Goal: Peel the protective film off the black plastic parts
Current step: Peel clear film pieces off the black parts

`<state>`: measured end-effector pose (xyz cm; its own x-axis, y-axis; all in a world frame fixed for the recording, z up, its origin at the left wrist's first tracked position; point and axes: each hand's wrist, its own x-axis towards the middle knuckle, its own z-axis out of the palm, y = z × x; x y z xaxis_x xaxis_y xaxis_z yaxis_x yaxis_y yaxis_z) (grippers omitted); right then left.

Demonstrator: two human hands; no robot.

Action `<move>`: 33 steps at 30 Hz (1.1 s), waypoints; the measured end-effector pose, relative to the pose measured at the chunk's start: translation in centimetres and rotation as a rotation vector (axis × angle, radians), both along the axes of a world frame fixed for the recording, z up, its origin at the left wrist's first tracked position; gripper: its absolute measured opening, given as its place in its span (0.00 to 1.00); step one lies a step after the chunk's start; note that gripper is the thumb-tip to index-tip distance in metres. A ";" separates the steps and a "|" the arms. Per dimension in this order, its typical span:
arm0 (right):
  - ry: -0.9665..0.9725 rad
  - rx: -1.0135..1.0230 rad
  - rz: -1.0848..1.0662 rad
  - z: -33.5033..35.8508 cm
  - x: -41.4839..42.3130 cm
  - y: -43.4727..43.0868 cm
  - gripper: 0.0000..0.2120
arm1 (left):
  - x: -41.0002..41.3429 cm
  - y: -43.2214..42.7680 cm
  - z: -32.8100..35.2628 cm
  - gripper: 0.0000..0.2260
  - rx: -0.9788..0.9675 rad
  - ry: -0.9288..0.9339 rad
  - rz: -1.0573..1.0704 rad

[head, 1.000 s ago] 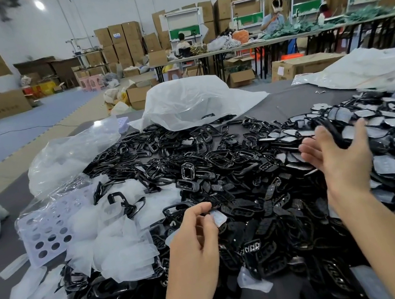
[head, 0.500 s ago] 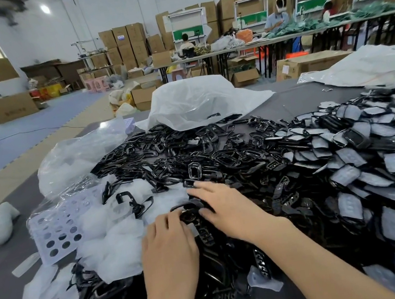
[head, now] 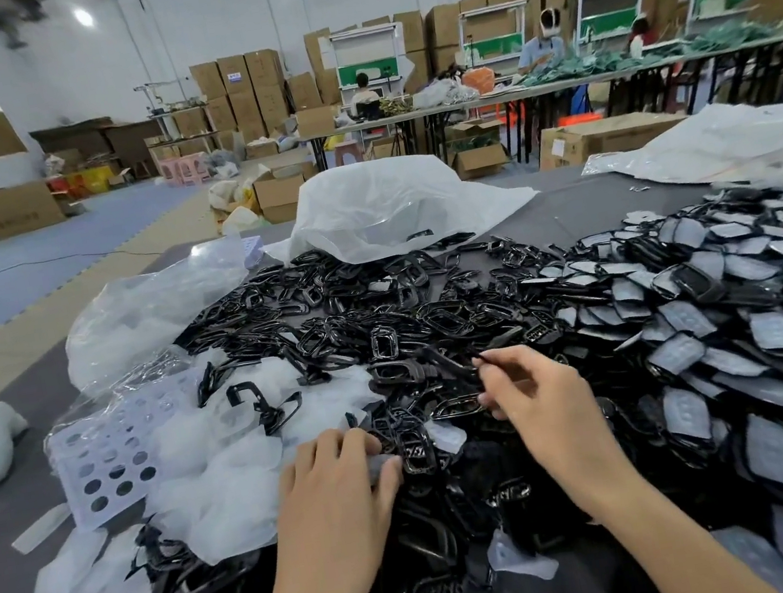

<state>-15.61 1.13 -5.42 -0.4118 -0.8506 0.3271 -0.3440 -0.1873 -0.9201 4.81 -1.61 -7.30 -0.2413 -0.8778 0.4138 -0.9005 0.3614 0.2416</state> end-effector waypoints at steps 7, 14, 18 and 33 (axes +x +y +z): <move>-0.447 0.040 0.049 -0.7 -0.6 2.2 0.11 | -0.6 0.1 0.2 0.15 -0.010 -0.076 -0.004; -0.486 0.062 0.075 -1.2 -0.1 2.0 0.12 | -1.2 0.0 1.2 0.03 -0.046 0.211 -0.029; -0.475 0.048 0.096 -1.3 0.1 2.0 0.12 | -2.2 0.7 2.8 0.05 0.317 1.087 -0.125; -0.459 0.059 0.109 -1.4 0.4 2.1 0.12 | -3.5 1.1 2.2 0.04 0.536 1.388 -0.262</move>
<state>-15.25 3.27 -6.81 -0.4102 -0.9083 0.0821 0.1193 -0.1428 -0.9825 1.30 -0.53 -5.11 -0.1084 -0.9898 0.0929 0.2206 0.0672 0.9730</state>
